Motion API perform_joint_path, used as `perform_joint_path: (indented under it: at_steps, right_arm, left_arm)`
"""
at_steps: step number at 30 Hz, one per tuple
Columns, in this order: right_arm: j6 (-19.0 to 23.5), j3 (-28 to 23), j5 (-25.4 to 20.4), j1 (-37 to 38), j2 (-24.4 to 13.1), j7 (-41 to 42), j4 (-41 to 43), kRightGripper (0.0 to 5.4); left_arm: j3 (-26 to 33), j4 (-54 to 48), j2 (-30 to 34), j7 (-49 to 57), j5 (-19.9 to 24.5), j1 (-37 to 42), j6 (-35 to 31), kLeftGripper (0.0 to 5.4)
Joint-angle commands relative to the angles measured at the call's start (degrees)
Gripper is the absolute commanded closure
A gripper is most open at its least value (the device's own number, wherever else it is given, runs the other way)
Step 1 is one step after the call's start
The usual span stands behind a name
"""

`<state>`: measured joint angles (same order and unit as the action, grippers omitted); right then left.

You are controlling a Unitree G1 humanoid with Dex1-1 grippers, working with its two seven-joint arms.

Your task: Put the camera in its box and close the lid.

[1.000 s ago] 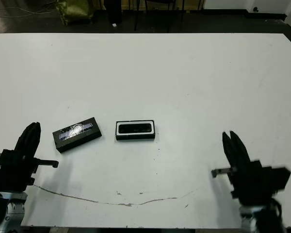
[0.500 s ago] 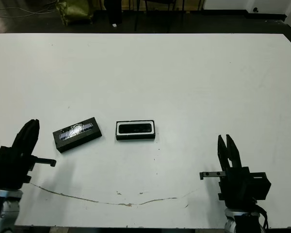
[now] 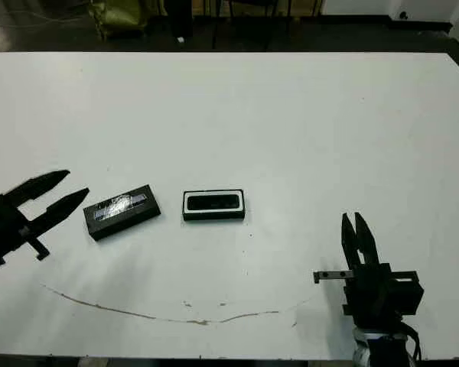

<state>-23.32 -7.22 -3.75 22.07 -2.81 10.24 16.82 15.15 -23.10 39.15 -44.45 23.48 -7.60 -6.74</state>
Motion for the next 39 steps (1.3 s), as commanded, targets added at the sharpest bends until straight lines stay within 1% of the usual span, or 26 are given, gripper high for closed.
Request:
perform_joint_path:
  at_steps: [1,7,9,11,12,15,17,19,21,25,27,29,31,36,39]
  right_arm:
    - [0.21,-0.1,-0.2,0.59,-0.62,-0.41,-0.61,5.4]
    - [1.77,-0.04,-1.31,1.28,-1.0,-0.28,0.05,5.4]
    - [3.25,0.01,-1.05,1.85,-1.24,-0.55,1.48,5.4]
    - [3.6,0.02,-1.33,1.94,-1.25,-0.65,1.66,5.4]
    - [2.88,-0.07,-1.75,1.67,-1.34,-0.37,0.86,5.4]
    - [1.54,-0.18,-0.84,1.35,-1.63,-0.52,-0.09,5.4]
    - [1.84,-0.1,-0.61,1.45,-1.61,-0.75,0.11,5.4]
    - [2.98,0.1,-0.76,1.73,-1.45,-0.98,0.76,5.4]
    - [2.48,0.14,-0.9,1.61,-1.35,-0.98,0.24,5.4]
    - [1.04,0.08,-0.24,1.56,-1.3,-1.26,-0.63,5.4]
    - [1.29,0.16,-0.14,1.63,-1.35,-1.41,-0.56,5.4]
    - [0.6,0.12,-0.54,1.36,-1.44,-1.17,-1.31,5.4]
    - [1.24,0.23,-1.33,1.36,-1.27,-1.05,-1.3,5.4]
    - [1.56,0.51,-0.21,1.68,-1.42,-1.48,-0.56,5.4]
    - [1.98,0.58,0.27,1.77,-1.4,-1.86,-0.26,5.4]
  left_arm:
    - [-1.99,4.91,1.68,-3.62,-1.08,2.76,1.3,2.29]
    - [-4.76,12.08,2.46,-9.4,1.04,9.09,-1.38,0.87]
    - [-5.92,14.25,2.01,-10.64,1.16,10.85,-1.97,0.43]
    - [-6.84,16.16,1.41,-11.56,1.08,12.09,-1.98,0.01]
    - [-7.35,17.16,1.13,-12.23,1.1,12.69,-1.78,0.01]
    - [-8.85,19.59,0.67,-13.75,0.78,14.07,-1.18,0.01]
    - [-9.45,20.93,0.44,-14.9,1.27,14.72,-1.52,0.01]
    - [-9.9,22.36,0.23,-16.5,2.64,15.48,-3.23,0.01]
    - [-10.23,23.55,0.19,-17.95,3.73,16.15,-4.71,0.01]
    - [-10.74,25.18,0.0,-19.68,3.88,16.74,-4.59,0.01]
    - [-11.1,25.14,0.17,-19.79,3.08,16.65,-3.99,0.01]
    - [-11.55,24.44,0.47,-19.47,2.05,16.38,-3.51,0.01]
    - [-12.1,23.59,0.86,-18.74,0.7,16.22,-3.71,0.01]
    - [-12.74,22.39,0.93,-16.83,-2.06,16.13,-3.92,0.01]
    - [-12.97,22.63,0.49,-16.03,-3.35,16.15,-2.91,0.01]
